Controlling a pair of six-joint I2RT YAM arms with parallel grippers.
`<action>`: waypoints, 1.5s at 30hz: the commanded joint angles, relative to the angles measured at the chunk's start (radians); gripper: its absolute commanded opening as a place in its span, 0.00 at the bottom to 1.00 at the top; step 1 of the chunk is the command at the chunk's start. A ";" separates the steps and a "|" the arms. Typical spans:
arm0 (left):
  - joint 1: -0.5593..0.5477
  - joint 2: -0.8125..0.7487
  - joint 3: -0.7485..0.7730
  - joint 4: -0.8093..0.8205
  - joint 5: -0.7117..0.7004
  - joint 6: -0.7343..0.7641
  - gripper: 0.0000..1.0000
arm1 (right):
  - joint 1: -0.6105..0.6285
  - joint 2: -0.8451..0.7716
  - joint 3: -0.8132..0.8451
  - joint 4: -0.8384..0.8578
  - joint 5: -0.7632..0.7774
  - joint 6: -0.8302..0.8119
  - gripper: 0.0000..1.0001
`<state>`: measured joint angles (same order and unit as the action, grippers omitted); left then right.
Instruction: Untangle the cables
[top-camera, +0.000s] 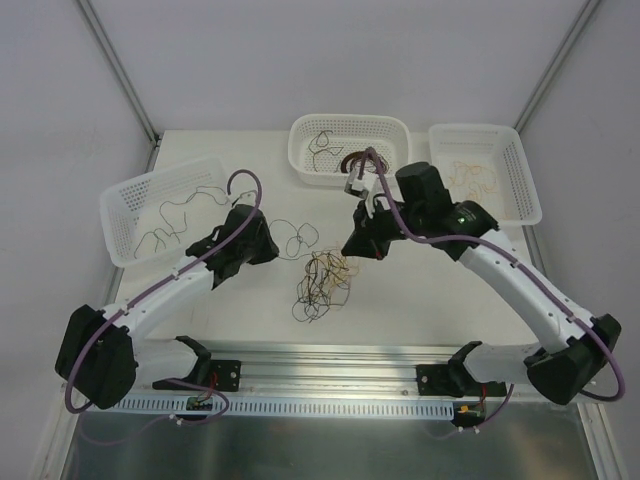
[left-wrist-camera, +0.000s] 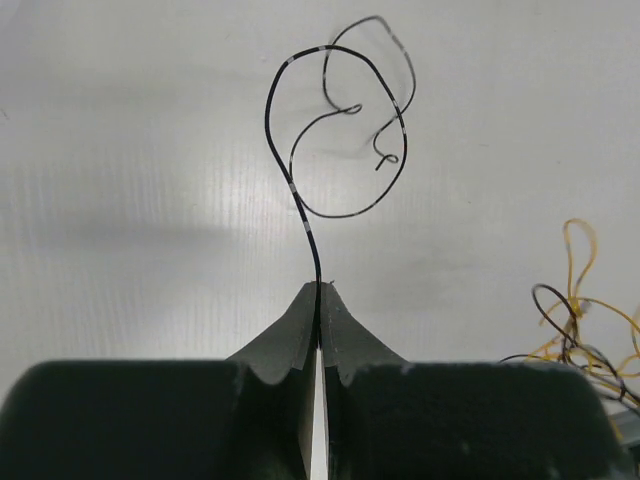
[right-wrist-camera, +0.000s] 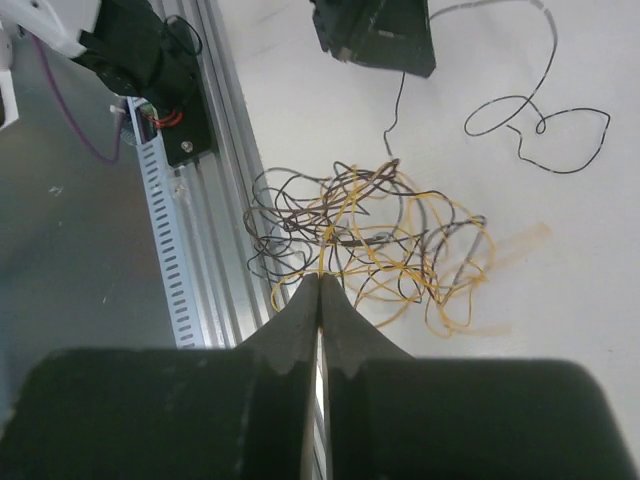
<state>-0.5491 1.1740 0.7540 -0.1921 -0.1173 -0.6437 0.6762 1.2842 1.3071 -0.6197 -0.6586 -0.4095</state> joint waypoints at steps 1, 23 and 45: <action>0.034 0.030 -0.004 -0.038 0.013 -0.011 0.00 | -0.041 -0.092 0.105 -0.112 -0.065 -0.014 0.01; 0.086 0.201 -0.097 -0.096 -0.054 -0.051 0.00 | -0.403 -0.352 0.388 0.235 0.016 0.362 0.01; 0.153 -0.040 -0.212 -0.213 -0.162 -0.050 0.00 | -0.408 -0.237 0.693 0.503 0.545 0.276 0.01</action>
<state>-0.4160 1.1854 0.5488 -0.3489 -0.2188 -0.6987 0.2733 1.0290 1.9854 -0.2493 -0.2096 -0.1211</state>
